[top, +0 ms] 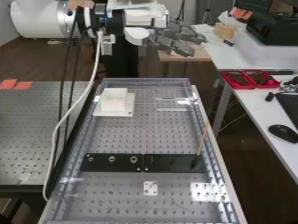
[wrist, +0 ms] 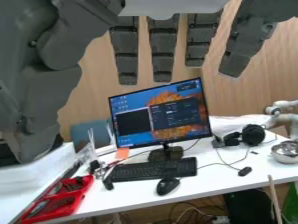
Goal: Grab the drill bit and place it in the clear container
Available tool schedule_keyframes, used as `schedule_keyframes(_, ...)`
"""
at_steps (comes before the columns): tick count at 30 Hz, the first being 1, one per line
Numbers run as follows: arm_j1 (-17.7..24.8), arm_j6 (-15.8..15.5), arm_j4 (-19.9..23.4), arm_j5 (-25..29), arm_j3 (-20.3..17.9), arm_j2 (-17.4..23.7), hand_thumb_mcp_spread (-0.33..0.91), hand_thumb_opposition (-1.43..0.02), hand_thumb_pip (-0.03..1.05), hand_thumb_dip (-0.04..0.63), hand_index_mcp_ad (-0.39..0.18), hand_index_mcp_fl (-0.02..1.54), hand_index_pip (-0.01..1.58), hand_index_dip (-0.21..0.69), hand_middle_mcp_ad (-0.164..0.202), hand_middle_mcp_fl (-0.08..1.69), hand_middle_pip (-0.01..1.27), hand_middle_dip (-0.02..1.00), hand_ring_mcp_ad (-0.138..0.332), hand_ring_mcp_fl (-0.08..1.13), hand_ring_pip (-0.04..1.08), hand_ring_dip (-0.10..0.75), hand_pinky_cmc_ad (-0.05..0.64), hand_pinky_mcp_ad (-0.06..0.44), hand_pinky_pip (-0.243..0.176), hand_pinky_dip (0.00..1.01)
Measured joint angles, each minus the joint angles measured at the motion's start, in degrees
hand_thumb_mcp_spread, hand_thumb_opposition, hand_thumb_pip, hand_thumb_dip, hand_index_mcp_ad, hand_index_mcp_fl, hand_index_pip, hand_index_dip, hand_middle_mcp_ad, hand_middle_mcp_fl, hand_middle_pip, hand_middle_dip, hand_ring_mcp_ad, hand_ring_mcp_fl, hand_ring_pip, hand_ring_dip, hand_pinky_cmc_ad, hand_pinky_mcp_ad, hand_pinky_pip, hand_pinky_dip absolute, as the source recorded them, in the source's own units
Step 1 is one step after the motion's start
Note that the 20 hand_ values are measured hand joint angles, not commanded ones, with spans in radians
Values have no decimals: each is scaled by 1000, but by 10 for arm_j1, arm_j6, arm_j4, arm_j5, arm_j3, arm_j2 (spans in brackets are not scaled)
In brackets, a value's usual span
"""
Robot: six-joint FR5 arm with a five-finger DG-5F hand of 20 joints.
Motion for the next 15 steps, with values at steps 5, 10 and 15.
schedule_keyframes(5, -2, 3, 0, -2, 1, -4, 307, -730, 372, 93, -75, 323, 87, 244, 89, 218, 124, 204, 152, 17, 117, 101, 375, 295, -75, 278)
schedule_keyframes(10, -2, 3, 0, -2, 1, -4, 307, -730, 372, 93, -75, 323, 87, 244, 89, 218, 120, 204, 152, 17, 120, 101, 375, 295, -75, 278)
schedule_keyframes(15, -2, 0, -4, -6, 4, -5, 307, -730, 372, 93, -75, 323, 87, 244, 89, 218, 124, 204, 152, 17, 117, 101, 375, 295, -75, 278)
